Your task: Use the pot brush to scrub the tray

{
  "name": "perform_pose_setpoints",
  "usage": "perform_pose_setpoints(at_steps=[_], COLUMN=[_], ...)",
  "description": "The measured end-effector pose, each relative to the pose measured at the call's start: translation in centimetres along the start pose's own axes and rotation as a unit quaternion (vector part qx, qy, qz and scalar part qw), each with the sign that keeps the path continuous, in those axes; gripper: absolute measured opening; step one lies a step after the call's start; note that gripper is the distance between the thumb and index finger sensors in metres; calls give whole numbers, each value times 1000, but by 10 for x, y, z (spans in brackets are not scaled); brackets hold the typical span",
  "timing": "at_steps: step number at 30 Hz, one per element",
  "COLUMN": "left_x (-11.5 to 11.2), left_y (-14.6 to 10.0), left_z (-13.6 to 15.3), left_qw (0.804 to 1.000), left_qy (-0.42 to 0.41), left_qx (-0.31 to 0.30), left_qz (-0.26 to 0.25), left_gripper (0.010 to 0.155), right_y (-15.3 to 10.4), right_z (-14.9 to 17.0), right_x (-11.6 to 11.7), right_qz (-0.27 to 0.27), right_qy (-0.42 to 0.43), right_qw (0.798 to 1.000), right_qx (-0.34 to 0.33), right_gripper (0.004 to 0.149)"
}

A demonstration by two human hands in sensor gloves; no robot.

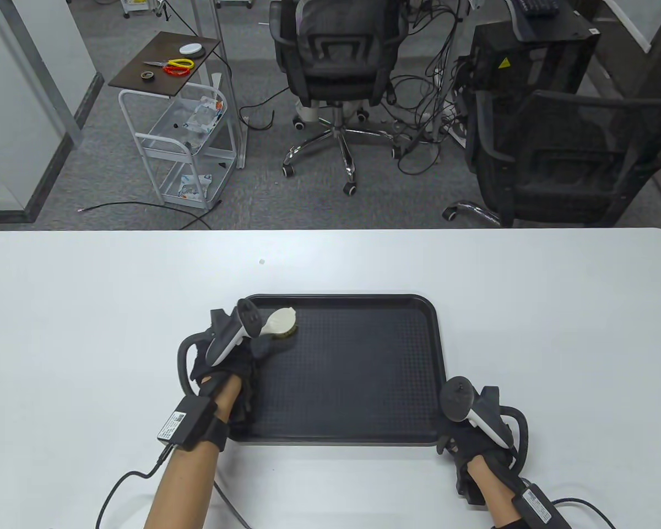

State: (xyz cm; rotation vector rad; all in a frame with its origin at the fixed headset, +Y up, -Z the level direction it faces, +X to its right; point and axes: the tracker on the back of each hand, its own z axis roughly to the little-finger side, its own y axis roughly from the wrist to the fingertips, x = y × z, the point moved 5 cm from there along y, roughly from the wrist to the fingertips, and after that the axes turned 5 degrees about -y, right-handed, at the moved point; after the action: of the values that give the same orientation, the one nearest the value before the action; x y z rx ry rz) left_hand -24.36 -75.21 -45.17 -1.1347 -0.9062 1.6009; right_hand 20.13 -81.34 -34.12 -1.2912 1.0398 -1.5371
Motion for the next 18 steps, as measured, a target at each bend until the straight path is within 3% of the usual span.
perform_pose_setpoints(at_steps=[4, 9, 13, 18], left_x=[3, 14, 27, 28], left_y=[1, -4, -10, -24], left_z=[26, 19, -9, -69], left_qw=[1000, 1000, 999, 993], left_qy=[-10, -12, -20, -27], left_qx=[18, 3, -35, -106], left_qz=[3, -11, -36, -45], left_gripper=[56, 56, 56, 57], right_y=[0, 0, 0, 0], right_z=[0, 0, 0, 0], right_x=[0, 0, 0, 0], right_qz=[0, -1, 0, -1], right_qy=[0, 1, 1, 0], right_qw=[1000, 1000, 1000, 1000], right_qx=[1, 1, 1, 1], right_gripper=[71, 71, 71, 71])
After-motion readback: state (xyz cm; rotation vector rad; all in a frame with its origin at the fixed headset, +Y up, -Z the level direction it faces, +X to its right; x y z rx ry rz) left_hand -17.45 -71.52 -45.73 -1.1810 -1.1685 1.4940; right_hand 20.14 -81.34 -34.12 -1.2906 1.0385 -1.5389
